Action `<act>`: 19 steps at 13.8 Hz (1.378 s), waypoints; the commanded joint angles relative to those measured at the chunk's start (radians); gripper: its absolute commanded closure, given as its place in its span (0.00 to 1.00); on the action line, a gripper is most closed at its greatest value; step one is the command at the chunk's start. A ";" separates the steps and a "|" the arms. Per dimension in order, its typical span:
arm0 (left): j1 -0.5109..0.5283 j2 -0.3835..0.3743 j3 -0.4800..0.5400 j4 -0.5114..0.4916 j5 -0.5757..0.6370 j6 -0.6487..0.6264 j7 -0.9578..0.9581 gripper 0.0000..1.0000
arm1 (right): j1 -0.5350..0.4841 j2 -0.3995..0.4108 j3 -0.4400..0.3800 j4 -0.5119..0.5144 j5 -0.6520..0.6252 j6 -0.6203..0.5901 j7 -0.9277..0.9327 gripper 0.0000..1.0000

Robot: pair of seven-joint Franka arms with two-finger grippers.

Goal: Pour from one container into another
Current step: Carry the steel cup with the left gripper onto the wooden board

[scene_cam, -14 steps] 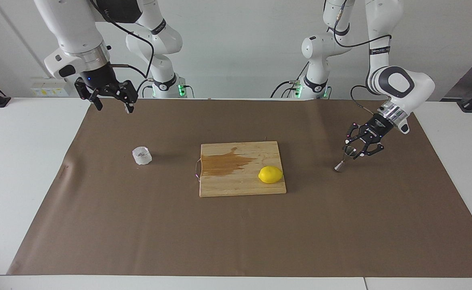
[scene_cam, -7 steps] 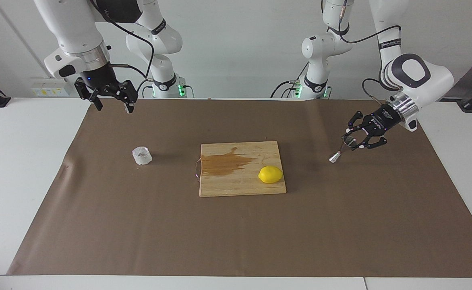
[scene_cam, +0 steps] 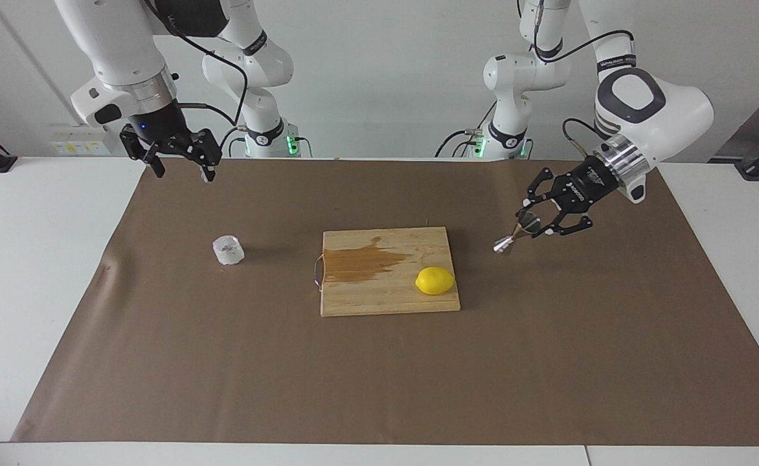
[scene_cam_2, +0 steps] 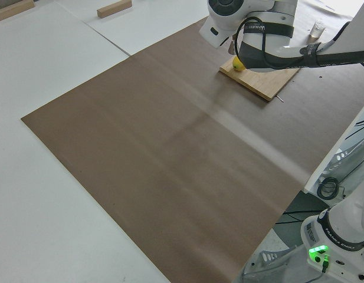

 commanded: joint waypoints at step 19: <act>-0.762 0.363 0.007 0.073 -0.109 0.951 -0.324 0.88 | -0.014 -0.018 0.007 -0.020 0.020 -0.003 -0.024 0.00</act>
